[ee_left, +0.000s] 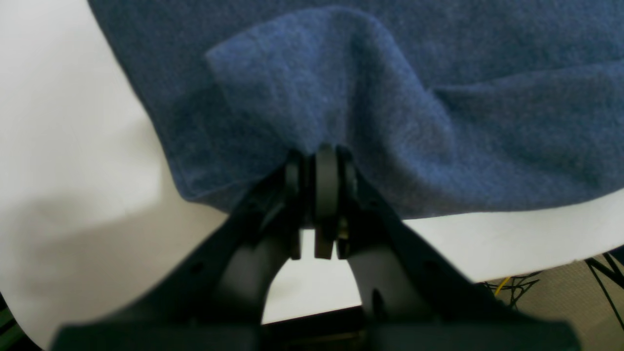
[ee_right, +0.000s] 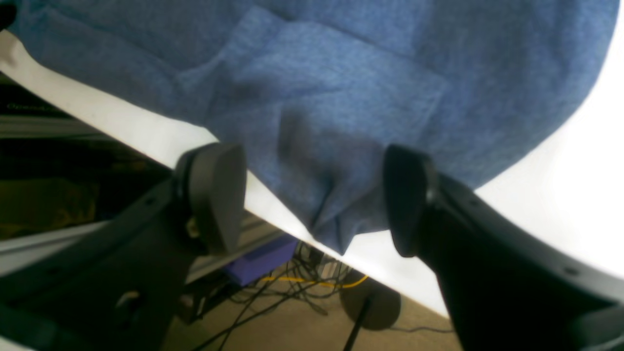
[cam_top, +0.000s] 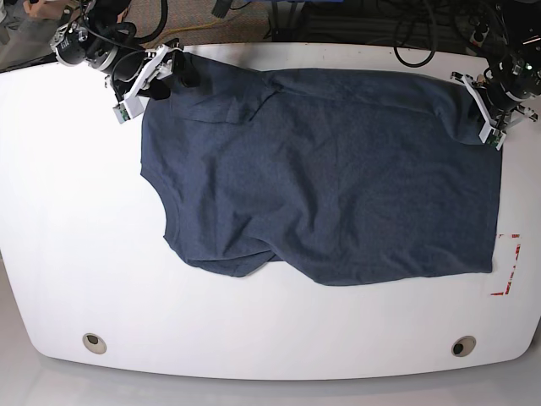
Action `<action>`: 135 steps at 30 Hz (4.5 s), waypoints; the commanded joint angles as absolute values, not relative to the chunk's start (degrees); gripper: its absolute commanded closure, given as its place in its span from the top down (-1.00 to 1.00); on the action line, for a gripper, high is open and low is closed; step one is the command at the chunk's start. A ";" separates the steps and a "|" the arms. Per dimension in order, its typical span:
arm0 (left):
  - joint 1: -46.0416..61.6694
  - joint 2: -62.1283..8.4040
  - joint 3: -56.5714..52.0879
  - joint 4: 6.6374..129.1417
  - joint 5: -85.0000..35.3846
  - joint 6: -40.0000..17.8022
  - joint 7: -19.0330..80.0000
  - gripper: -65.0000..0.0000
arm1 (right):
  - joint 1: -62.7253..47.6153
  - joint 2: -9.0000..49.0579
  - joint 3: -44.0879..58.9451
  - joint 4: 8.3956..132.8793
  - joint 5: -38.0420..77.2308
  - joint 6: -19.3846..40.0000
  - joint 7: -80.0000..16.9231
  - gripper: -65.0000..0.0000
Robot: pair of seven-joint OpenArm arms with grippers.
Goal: Fold the T-shirt properly
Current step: 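Pull the shirt edge taut with both grippers and lower it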
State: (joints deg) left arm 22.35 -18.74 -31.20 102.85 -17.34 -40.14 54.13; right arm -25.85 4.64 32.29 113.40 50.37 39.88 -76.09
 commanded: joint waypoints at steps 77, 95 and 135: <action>19.38 -19.21 -30.73 106.86 -18.07 -40.00 53.23 -1.00 | -20.70 4.53 24.84 115.65 37.23 40.00 -66.86 -1.00; 8.84 -19.38 -33.54 100.88 -17.63 -40.00 53.32 -1.00 | -6.29 9.19 24.92 105.71 42.68 40.00 -66.86 -1.00; -3.74 -26.51 -25.71 75.56 -15.69 -40.00 46.73 0.25 | -4.18 12.44 16.75 108.62 28.09 40.00 -67.30 0.84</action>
State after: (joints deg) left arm -3.99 -25.34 -25.34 74.50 -15.11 -39.94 47.48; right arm -3.51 11.90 16.25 106.00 27.33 40.03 -68.03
